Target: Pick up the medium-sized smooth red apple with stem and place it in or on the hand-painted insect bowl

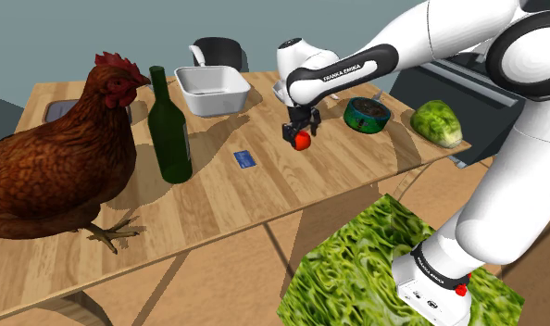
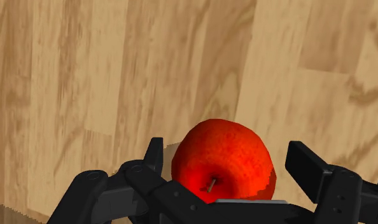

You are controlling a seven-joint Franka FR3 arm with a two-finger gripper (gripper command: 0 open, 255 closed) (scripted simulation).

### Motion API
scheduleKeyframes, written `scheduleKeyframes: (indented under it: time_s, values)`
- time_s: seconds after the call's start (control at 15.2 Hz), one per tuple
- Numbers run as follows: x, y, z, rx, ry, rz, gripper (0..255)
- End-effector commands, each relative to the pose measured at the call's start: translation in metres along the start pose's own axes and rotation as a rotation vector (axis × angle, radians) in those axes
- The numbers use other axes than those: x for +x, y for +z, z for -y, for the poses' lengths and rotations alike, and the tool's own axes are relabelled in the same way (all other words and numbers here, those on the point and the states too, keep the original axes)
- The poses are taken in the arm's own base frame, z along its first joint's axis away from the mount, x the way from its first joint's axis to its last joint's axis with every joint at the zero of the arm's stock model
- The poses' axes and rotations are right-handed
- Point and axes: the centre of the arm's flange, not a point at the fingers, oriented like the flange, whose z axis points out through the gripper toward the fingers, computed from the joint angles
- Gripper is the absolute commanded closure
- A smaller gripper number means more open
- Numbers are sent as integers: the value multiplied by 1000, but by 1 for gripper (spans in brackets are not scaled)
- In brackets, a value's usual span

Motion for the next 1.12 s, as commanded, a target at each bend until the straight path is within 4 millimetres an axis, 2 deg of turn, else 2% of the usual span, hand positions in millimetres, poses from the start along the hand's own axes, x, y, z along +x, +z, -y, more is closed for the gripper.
scheduleKeyframes:
  time_s: [0.0,0.53,0.59,1.06]
  values:
    - [0,10,1,0,0,0,0]
    - [0,13,1,0,0,0,0]
    - [0,13,1,0,0,0,255]
    - [0,13,0,0,0,0,255]
